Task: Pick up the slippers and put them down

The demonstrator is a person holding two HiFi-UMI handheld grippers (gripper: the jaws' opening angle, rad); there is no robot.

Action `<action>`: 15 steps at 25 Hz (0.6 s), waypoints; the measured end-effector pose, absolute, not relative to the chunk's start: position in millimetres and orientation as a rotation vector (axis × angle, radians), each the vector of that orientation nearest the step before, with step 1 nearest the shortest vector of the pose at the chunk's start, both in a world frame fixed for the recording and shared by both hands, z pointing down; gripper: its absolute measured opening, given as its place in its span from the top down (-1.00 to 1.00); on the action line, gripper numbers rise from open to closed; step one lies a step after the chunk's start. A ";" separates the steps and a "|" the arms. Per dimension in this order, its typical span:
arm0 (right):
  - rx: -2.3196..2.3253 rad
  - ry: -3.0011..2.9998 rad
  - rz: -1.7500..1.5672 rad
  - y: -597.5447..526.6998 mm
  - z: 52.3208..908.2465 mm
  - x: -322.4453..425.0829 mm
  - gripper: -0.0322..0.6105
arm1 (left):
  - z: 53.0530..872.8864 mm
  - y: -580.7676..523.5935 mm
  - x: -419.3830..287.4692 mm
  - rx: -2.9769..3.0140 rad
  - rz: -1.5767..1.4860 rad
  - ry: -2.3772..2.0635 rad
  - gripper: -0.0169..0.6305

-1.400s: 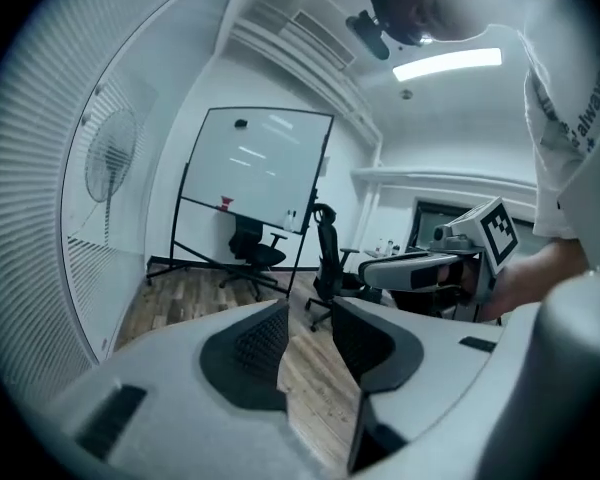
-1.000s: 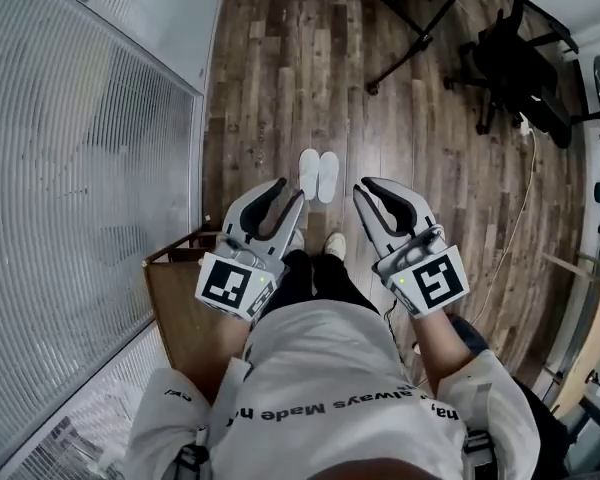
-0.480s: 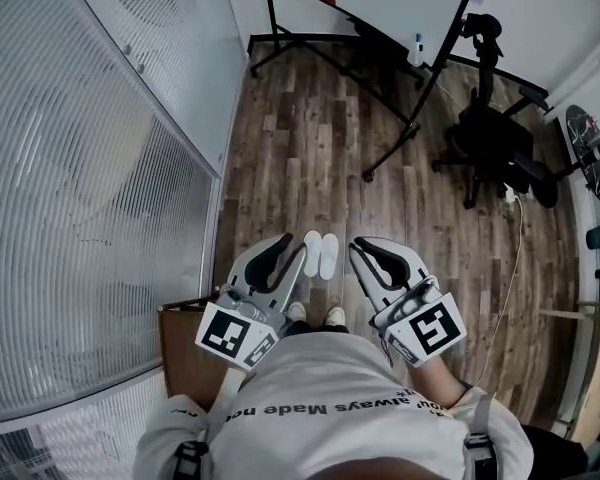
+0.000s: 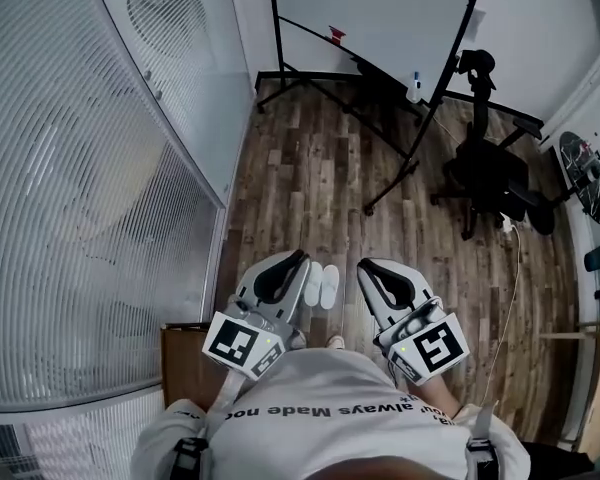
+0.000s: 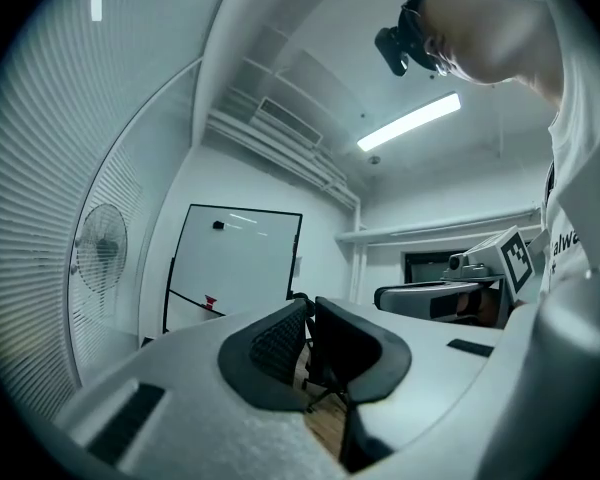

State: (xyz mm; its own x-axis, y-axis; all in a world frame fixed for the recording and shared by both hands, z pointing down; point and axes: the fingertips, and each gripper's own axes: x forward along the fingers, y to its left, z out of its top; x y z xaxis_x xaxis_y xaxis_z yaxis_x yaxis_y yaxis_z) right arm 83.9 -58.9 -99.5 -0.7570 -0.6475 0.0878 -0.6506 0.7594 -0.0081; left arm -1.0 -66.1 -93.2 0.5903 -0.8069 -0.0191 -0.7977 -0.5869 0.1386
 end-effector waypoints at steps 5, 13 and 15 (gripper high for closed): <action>1.094 -2.846 0.043 -62.4 -104.8 86.2 0.83 | -101.7 -70.1 4.5 2.737 -0.104 -1.329 0.83; 1.139 -2.828 0.029 -69.5 -106.6 80.9 0.84 | -97.8 -73.8 -8.2 2.721 -0.100 -1.348 0.83; 1.143 -2.825 0.024 -71.8 -106.1 79.0 0.84 | -95.5 -75.0 -10.3 2.718 -0.096 -1.348 0.83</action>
